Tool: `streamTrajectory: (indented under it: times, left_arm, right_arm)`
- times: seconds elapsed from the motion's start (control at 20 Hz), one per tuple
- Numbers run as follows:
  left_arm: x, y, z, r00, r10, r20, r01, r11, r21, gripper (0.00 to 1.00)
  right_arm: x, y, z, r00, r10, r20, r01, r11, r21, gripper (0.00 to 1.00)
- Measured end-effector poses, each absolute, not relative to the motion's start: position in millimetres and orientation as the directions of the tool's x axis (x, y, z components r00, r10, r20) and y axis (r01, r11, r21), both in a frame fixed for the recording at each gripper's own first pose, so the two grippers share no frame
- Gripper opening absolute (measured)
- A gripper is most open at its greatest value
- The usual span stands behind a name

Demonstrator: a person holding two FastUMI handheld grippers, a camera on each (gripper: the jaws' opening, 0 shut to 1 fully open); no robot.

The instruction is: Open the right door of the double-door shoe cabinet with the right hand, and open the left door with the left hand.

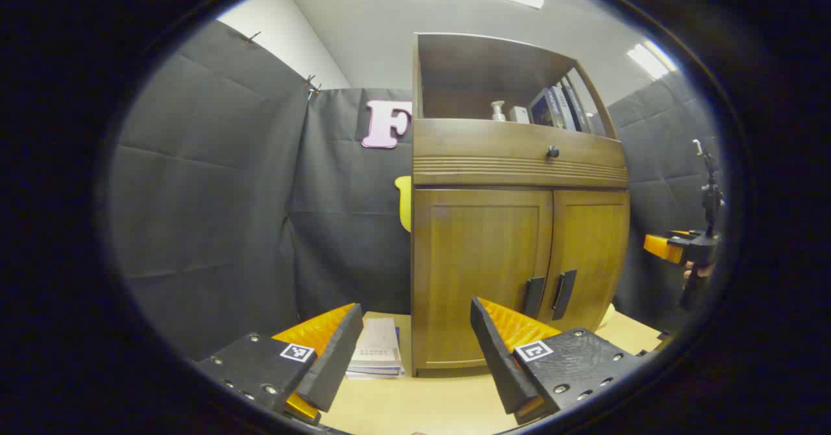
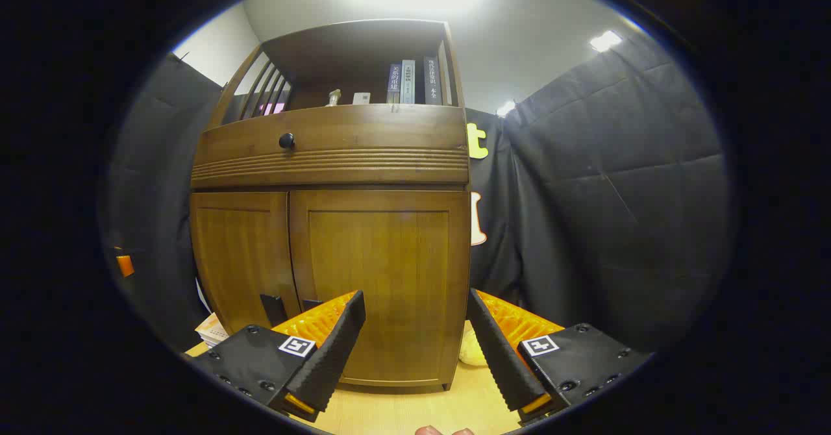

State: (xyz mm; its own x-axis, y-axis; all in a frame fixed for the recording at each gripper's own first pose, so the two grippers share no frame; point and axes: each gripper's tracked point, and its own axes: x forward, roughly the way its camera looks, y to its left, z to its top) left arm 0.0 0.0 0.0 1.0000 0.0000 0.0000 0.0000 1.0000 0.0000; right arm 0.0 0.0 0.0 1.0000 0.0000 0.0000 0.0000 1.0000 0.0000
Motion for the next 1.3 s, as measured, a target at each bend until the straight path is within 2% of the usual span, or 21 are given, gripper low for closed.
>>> streamTrajectory:
  times: [0.3, 0.5, 0.55, 0.6, 1.1, 1.15, 1.2, 1.3]
  left_arm:
    - [12, -46, 4, 0.999, -0.043, 0.001, 0.043, 0.999, 0.031, 0.95]
    - [10, -57, -4, 0.997, -0.079, -0.019, 0.080, 0.996, 0.036, 0.95]
    - [8, -58, -8, 0.996, -0.087, -0.023, 0.087, 0.996, 0.030, 0.96]
    - [7, -57, -8, 0.996, -0.087, -0.023, 0.088, 0.996, 0.025, 0.96]
    - [-35, -38, -40, 0.997, -0.062, -0.054, 0.058, 0.995, -0.076, 0.96]
    - [-39, -36, -41, 0.997, -0.060, -0.051, 0.055, 0.995, -0.087, 0.95]
    - [-43, -36, -39, 0.997, -0.058, -0.049, 0.054, 0.994, -0.094, 0.95]
    - [-50, -33, -42, 0.998, -0.048, -0.049, 0.043, 0.995, -0.093, 0.95]
  right_arm:
    - [1, -4, -18, 0.998, 0.001, -0.060, 0.001, 0.999, 0.033, 1.00]
    - [-11, -5, -15, 0.999, -0.007, -0.051, 0.008, 1.000, 0.030, 1.00]
    - [-15, -5, -16, 0.999, -0.007, -0.048, 0.008, 1.000, 0.030, 0.96]
    - [-19, -4, -16, 0.999, -0.005, -0.046, 0.006, 1.000, 0.030, 1.00]
    - [-45, 19, -19, 0.997, 0.041, -0.059, -0.042, 0.999, -0.002, 0.99]
    - [-44, 23, -18, 0.997, 0.050, -0.060, -0.050, 0.999, -0.003, 0.96]
    - [-43, 27, -17, 0.996, 0.058, -0.061, -0.058, 0.998, -0.003, 1.00]
    - [-40, 36, -18, 0.995, 0.078, -0.070, -0.078, 0.997, -0.003, 1.00]
